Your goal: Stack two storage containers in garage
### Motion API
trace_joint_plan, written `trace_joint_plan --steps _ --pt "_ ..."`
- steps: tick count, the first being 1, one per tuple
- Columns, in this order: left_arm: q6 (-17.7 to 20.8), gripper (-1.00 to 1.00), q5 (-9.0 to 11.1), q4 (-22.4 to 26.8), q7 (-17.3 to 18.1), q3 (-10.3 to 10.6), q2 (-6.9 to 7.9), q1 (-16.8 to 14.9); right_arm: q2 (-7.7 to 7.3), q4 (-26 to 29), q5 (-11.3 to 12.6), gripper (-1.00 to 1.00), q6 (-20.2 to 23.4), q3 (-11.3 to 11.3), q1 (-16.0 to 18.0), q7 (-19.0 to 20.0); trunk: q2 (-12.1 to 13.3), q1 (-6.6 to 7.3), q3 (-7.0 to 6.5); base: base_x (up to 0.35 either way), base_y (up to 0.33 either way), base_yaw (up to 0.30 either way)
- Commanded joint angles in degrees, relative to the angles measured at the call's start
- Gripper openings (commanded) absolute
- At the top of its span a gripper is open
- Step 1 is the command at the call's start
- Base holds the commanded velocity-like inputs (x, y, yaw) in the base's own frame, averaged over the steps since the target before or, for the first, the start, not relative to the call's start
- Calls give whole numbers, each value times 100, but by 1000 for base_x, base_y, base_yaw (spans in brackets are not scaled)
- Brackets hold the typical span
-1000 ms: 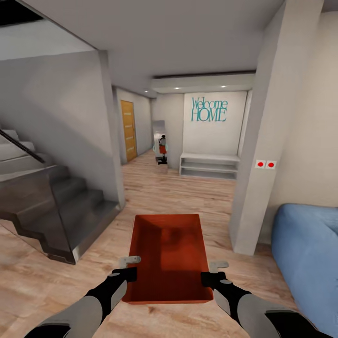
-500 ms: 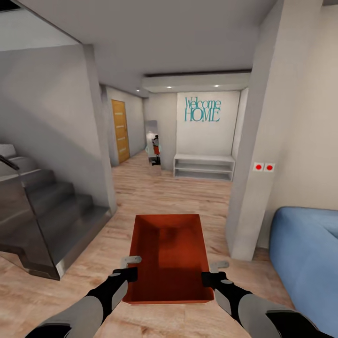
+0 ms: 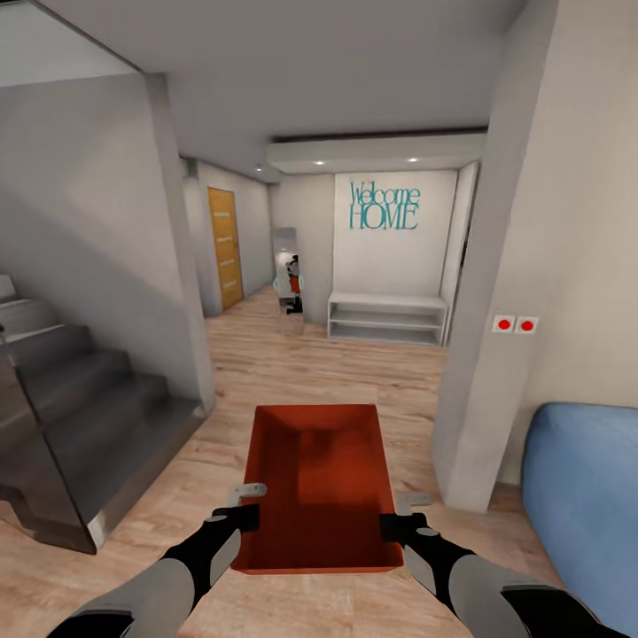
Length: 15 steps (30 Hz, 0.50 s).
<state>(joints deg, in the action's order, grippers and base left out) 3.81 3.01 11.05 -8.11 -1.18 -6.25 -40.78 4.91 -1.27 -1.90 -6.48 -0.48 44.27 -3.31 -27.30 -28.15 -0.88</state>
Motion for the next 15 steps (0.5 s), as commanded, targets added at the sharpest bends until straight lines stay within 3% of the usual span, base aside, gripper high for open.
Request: trace_joint_plan --steps 1,6,15 --pt "35 -100 -99 38 -94 -119 36 -2 -17 -31 67 -100 -29 -14 2 -64 -3 -5 2 323 0 0" --pt "38 -100 -99 38 -94 -119 36 -3 -17 -31 68 -100 -30 -14 2 -64 -3 -5 2 323 0 10" --pt "40 -100 -99 38 -94 -119 36 -2 -24 -31 67 -100 -29 -14 2 -64 -3 -5 2 323 0 95"
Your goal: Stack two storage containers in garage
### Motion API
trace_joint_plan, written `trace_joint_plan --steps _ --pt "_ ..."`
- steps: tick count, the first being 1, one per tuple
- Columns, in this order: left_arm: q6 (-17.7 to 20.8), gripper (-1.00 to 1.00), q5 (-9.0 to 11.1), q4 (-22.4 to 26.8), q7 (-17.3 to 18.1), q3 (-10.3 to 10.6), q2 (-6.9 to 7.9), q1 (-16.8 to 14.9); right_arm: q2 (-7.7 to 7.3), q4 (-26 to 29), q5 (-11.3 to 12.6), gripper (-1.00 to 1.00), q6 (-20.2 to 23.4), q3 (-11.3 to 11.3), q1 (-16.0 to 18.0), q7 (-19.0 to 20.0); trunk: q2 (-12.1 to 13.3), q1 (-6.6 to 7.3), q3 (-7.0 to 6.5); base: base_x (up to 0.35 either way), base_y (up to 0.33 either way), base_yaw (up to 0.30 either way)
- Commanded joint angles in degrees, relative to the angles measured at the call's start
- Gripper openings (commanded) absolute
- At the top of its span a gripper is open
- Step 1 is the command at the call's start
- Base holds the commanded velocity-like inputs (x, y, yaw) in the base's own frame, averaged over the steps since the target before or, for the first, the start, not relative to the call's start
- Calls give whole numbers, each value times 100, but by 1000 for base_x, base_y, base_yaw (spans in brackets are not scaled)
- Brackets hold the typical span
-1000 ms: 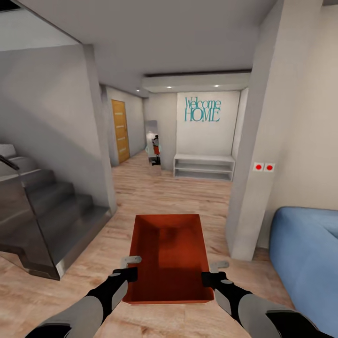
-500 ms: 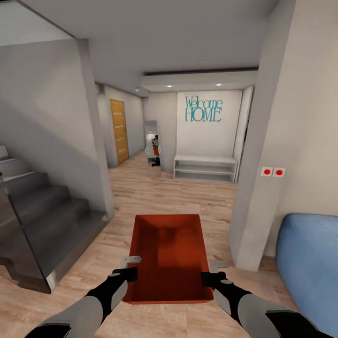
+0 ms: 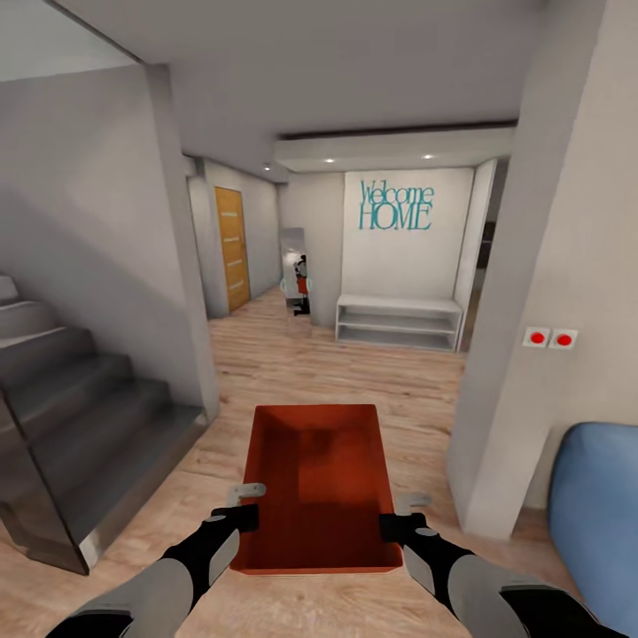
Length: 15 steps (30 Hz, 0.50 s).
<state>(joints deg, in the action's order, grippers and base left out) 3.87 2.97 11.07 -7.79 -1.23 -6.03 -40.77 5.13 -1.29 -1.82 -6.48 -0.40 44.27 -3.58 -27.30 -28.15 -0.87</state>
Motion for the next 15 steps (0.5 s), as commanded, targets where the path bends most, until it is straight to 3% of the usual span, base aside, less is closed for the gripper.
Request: trace_joint_plan --steps 1,15 --pt "35 -100 -95 36 -126 -115 14 -2 -46 -29 59 -100 -29 -22 3 -38 -3 -5 1 323 0 10" --pt "35 -100 -95 36 -126 -115 14 -3 -38 -29 59 -100 -29 -22 3 -38 -3 -5 1 323 0 2"
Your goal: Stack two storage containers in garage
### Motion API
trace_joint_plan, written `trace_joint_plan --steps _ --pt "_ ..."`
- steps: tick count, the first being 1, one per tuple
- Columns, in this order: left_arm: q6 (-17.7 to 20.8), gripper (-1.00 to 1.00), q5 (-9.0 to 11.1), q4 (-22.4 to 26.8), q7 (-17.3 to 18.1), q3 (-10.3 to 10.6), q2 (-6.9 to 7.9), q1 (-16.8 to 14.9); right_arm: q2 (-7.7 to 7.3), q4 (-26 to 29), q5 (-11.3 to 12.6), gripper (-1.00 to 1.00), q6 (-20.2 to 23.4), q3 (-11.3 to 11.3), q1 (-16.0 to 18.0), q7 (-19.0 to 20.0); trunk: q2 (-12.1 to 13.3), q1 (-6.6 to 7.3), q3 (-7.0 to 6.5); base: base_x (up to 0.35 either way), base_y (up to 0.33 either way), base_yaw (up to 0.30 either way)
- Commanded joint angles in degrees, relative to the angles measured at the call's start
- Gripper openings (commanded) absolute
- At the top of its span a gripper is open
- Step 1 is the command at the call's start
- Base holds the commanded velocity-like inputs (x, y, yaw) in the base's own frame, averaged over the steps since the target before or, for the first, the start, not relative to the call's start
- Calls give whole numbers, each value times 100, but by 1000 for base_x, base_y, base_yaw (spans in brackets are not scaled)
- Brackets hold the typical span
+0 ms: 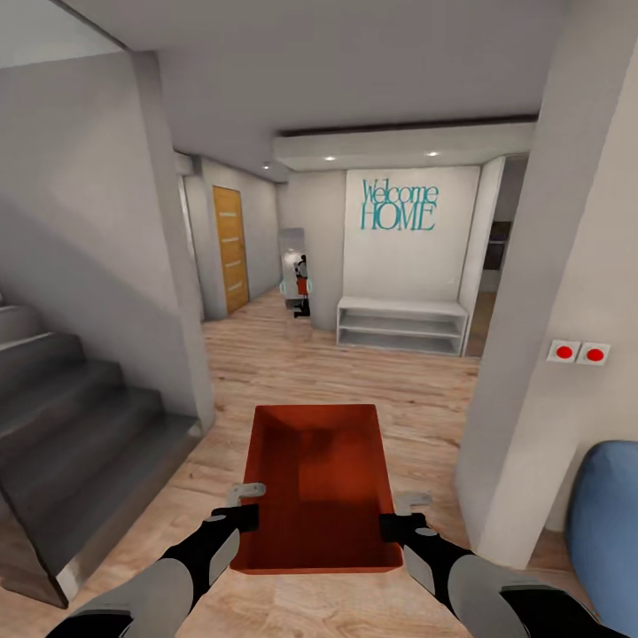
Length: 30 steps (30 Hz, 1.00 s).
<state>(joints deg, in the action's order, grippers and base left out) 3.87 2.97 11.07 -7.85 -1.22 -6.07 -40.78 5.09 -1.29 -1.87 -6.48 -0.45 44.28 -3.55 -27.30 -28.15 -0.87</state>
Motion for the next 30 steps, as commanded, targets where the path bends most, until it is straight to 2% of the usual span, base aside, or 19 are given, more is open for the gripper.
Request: trace_joint_plan --steps 1,21,30 --pt "35 -100 -95 36 -120 -115 18 -4 -35 -29 64 -100 -29 -17 2 -40 -3 -5 1 323 0 0" --pt "35 -100 -95 33 -120 -115 18 -5 -35 -29 72 -100 -29 -17 2 -40 -3 -5 1 323 0 0" --pt "35 -100 -95 36 -120 -117 18 0 -35 -29 67 -100 -29 -17 3 -40 -3 -5 1 323 0 129"
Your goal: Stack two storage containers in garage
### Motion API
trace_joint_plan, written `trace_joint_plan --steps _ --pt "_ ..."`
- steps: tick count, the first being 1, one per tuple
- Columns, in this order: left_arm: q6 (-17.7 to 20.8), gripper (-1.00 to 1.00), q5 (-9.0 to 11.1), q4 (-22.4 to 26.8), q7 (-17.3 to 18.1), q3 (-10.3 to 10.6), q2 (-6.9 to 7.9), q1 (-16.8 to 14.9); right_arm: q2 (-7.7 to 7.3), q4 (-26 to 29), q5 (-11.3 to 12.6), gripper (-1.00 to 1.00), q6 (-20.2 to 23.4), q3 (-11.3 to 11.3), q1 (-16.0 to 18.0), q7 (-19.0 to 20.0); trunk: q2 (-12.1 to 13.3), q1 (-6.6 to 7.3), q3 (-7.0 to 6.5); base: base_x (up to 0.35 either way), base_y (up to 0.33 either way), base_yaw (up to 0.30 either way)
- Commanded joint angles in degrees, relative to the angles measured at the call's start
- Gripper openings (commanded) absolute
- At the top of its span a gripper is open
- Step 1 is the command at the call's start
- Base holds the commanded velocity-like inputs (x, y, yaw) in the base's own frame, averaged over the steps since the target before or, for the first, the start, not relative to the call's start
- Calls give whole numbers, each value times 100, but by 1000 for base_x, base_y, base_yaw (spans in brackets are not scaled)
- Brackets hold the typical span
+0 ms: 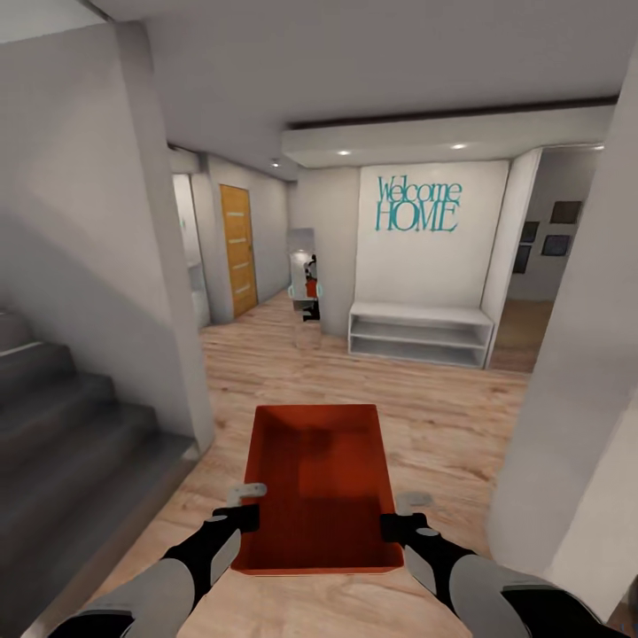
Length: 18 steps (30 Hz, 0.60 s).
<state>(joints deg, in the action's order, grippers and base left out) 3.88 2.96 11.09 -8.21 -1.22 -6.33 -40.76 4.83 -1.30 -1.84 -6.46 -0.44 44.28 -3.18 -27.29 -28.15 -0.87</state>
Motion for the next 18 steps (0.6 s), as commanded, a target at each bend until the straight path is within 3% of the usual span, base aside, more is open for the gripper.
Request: trace_joint_plan --steps 1,18 --pt "34 -100 -93 34 -84 -119 44 -3 -9 -28 64 -100 -31 -17 2 -78 -4 -5 1 323 0 70" --pt "34 -100 -93 34 -84 -121 44 -4 -9 -28 64 -100 -31 -22 2 -78 -4 -5 1 323 0 8"
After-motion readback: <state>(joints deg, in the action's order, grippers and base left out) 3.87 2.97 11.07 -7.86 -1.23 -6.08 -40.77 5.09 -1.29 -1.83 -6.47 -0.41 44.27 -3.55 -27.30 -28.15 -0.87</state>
